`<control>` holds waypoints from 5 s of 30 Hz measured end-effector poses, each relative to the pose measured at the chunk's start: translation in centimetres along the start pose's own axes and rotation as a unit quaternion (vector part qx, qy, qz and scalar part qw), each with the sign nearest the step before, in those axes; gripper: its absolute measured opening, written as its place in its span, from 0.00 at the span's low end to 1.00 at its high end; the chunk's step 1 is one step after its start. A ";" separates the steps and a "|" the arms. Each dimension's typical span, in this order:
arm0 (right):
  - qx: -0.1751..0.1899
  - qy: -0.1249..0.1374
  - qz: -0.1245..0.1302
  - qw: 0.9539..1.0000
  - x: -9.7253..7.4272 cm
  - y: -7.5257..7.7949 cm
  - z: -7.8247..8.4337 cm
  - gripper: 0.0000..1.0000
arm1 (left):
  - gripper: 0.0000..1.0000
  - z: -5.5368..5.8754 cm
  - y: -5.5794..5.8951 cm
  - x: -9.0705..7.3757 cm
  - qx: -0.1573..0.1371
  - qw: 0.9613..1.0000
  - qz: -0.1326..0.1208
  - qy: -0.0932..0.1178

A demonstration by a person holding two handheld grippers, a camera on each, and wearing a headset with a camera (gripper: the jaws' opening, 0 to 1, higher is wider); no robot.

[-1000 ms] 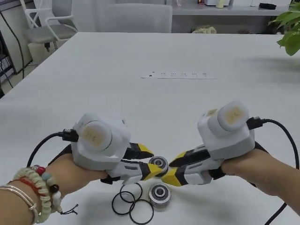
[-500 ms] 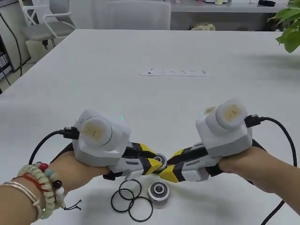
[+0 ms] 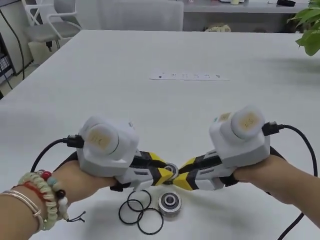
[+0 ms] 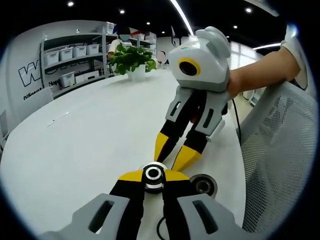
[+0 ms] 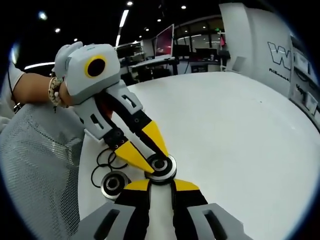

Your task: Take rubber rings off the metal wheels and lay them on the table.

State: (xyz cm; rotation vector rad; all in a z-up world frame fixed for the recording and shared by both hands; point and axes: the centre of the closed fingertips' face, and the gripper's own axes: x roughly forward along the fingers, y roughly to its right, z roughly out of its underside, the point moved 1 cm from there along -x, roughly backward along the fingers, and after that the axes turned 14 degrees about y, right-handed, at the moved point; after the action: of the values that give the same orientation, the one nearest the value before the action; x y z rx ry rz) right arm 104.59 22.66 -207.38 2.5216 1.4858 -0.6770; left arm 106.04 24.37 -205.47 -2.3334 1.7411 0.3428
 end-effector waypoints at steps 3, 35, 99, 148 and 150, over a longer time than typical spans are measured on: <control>-0.007 0.001 -0.001 1.000 0.0 0.0 0.0 0.12 | 0.08 0.0 0.0 0.0 -0.002 1.000 -0.002 0.001; 0.387 0.055 0.072 0.917 -0.8 1.2 -0.3 0.00 | 0.08 0.2 0.0 0.0 0.008 1.000 0.003 0.006; 0.343 0.108 0.055 0.931 -1.8 1.6 -3.8 0.00 | 0.60 -7.0 1.9 -4.9 0.045 0.997 0.051 0.025; 0.229 0.133 0.016 0.964 -2.6 -0.6 -9.1 0.00 | 0.76 -2.9 2.5 -17.2 -0.032 0.990 -0.128 0.040; 0.220 0.128 0.013 0.967 -2.5 -0.9 -9.1 0.00 | 0.77 -2.9 2.4 -17.1 -0.033 0.990 -0.130 0.040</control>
State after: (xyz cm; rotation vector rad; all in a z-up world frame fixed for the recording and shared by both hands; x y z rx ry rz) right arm 105.63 24.16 -198.09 3.0586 1.5142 -0.7751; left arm 99.18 38.42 -197.51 -2.6154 1.4518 0.2674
